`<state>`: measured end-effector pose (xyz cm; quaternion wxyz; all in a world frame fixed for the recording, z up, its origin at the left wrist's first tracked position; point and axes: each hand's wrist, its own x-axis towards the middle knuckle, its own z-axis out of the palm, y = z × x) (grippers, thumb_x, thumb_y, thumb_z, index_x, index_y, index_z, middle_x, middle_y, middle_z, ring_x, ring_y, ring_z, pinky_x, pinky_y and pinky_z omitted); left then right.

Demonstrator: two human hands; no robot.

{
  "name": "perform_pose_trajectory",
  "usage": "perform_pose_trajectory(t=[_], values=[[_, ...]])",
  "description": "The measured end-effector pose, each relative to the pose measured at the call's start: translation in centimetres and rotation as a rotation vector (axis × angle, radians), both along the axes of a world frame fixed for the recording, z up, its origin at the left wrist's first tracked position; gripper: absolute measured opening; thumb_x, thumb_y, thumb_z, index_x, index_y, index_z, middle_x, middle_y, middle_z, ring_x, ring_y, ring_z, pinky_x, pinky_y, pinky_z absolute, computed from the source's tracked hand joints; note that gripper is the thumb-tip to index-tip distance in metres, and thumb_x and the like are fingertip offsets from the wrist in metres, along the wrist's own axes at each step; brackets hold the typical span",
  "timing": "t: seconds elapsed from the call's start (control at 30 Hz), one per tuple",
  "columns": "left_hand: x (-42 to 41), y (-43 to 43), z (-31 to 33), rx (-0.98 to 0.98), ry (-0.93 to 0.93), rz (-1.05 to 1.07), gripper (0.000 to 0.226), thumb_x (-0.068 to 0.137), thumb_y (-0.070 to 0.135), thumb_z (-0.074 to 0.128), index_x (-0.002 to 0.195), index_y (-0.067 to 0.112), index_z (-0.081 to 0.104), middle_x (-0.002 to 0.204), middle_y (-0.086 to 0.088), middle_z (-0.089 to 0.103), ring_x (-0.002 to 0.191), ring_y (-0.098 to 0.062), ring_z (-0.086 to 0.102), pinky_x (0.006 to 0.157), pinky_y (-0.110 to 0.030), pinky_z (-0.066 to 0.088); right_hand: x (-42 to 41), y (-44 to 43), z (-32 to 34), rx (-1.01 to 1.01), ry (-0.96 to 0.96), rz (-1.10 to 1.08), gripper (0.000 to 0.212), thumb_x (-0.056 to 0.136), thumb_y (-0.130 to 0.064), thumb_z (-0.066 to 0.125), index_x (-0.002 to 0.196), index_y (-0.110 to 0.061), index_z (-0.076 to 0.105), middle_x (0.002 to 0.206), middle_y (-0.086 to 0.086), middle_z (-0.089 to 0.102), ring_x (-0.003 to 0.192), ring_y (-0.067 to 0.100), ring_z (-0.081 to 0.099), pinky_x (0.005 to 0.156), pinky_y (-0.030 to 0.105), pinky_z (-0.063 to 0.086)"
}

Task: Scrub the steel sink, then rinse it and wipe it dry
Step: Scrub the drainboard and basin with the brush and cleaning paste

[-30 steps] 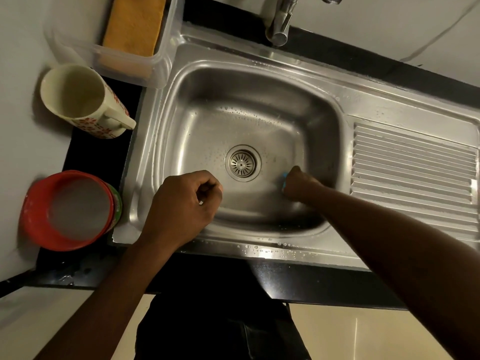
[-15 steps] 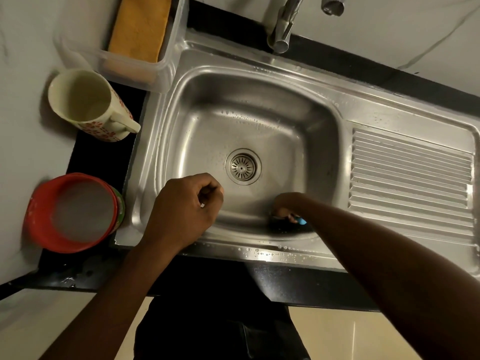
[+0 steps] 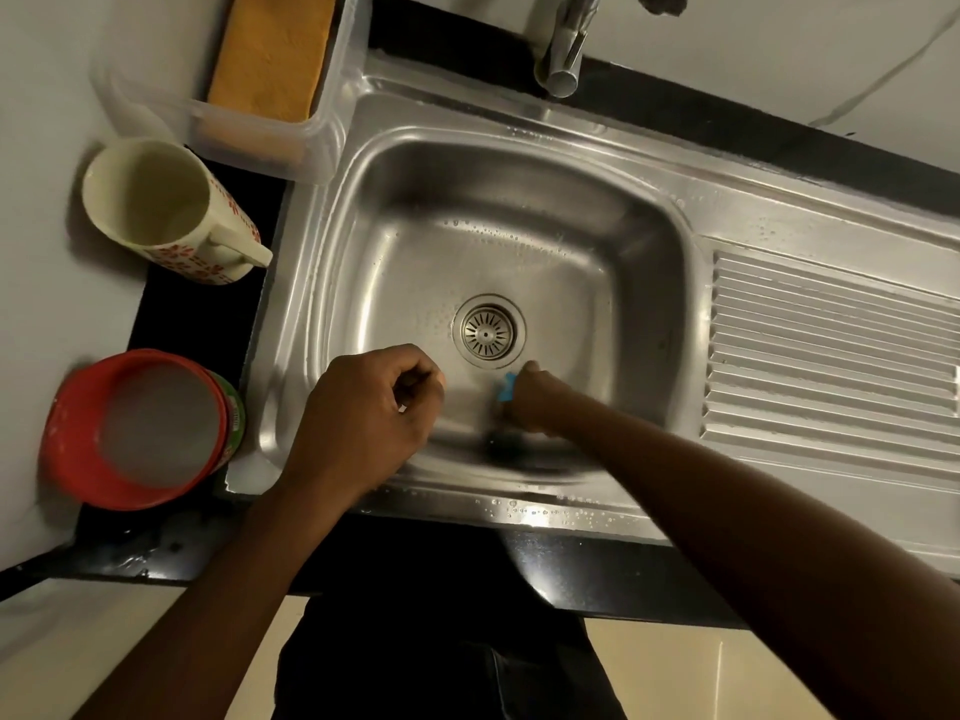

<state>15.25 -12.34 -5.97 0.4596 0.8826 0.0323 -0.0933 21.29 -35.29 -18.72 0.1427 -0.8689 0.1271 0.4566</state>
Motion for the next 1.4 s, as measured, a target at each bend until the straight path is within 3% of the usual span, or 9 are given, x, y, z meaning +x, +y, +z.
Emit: perform_pose_trajectory(t=[0.2,0.33,0.57,0.63,0.7,0.83,0.97,1.27,1.4], values=[[-0.7,0.2,0.0,0.006,-0.005,0.02,0.011,0.095,0.022,0.073,0.086,0.027,0.075,0.074,0.016,0.072,0.075,-0.005,0.071,0.069,-0.029,0.06,5.8,-6.5,-0.4,-0.153,-0.238,-0.076,0.073,0.103,-0.03,0.057,0.156,0.004,0.021,0.152,0.027,0.044,0.138,0.042,0.049,0.111,0.046,0.043],[-1.5,0.7,0.0,0.003,0.018,0.036,0.01,0.095,0.022,0.073,0.087,0.026,0.075,0.075,0.015,0.073,0.075,-0.006,0.071,0.072,-0.033,0.061,9.6,-6.9,0.1,-0.157,-0.354,-0.084,0.056,0.103,-0.019,0.052,0.149,0.007,0.033,0.145,0.029,0.048,0.131,0.044,0.051,0.104,0.044,0.044],[-3.0,1.4,1.0,-0.009,0.016,0.089,0.011,0.096,0.019,0.073,0.086,0.024,0.075,0.074,0.014,0.073,0.075,-0.006,0.072,0.071,-0.031,0.06,5.6,-6.1,0.7,-0.117,-0.158,-0.115,0.057,0.107,-0.023,0.049,0.153,0.004,0.027,0.154,0.022,0.042,0.138,0.039,0.046,0.111,0.045,0.039],[-3.6,1.5,1.5,-0.009,0.003,0.101,0.011,0.096,0.019,0.074,0.086,0.024,0.075,0.074,0.015,0.073,0.075,-0.006,0.072,0.069,-0.029,0.059,4.0,-5.6,0.7,-0.043,-0.087,-0.152,0.067,0.106,-0.032,0.054,0.155,0.0,0.021,0.153,0.019,0.043,0.133,0.036,0.052,0.105,0.043,0.046],[-4.3,1.8,2.0,-0.002,-0.004,0.113,0.011,0.096,0.019,0.074,0.086,0.024,0.075,0.074,0.016,0.072,0.075,-0.006,0.072,0.069,-0.028,0.059,2.9,-5.3,0.9,0.015,-0.053,-0.123,0.076,0.099,-0.041,0.065,0.149,0.002,0.029,0.134,0.023,0.058,0.1,0.03,0.065,0.071,0.036,0.056],[-5.7,2.5,3.1,0.017,-0.013,0.148,0.011,0.097,0.021,0.073,0.086,0.025,0.074,0.075,0.015,0.073,0.075,-0.008,0.072,0.068,-0.034,0.06,2.6,-4.4,2.7,0.095,-0.148,-0.039,0.064,0.096,-0.048,0.067,0.134,-0.002,0.044,0.1,0.01,0.063,0.068,0.019,0.064,0.045,0.027,0.046],[-7.8,3.1,4.4,0.021,-0.037,0.221,0.012,0.096,0.029,0.069,0.086,0.025,0.074,0.075,0.013,0.073,0.073,-0.01,0.072,0.068,-0.04,0.061,2.4,-2.7,6.7,0.174,-0.31,0.038,0.048,0.099,-0.052,0.061,0.114,-0.008,0.05,0.09,0.007,0.062,0.065,0.021,0.064,0.049,0.031,0.05],[-14.6,5.2,6.2,0.08,-0.033,0.491,0.007,0.096,0.02,0.074,0.09,0.023,0.077,0.078,0.015,0.074,0.08,-0.005,0.073,0.073,-0.023,0.061,-4.2,1.6,14.9,0.621,-0.566,0.107,0.016,0.105,-0.033,0.055,0.121,-0.027,0.057,0.097,-0.01,0.076,0.071,0.001,0.067,0.066,0.023,0.049],[-17.5,7.2,7.4,0.103,-0.055,0.597,0.011,0.097,0.021,0.073,0.088,0.026,0.076,0.077,0.018,0.074,0.079,-0.004,0.073,0.072,-0.019,0.057,-8.7,5.2,17.6,0.754,-0.636,0.218,0.019,0.1,-0.029,0.067,0.117,-0.031,0.059,0.106,-0.015,0.073,0.093,-0.007,0.067,0.075,0.017,0.053]])
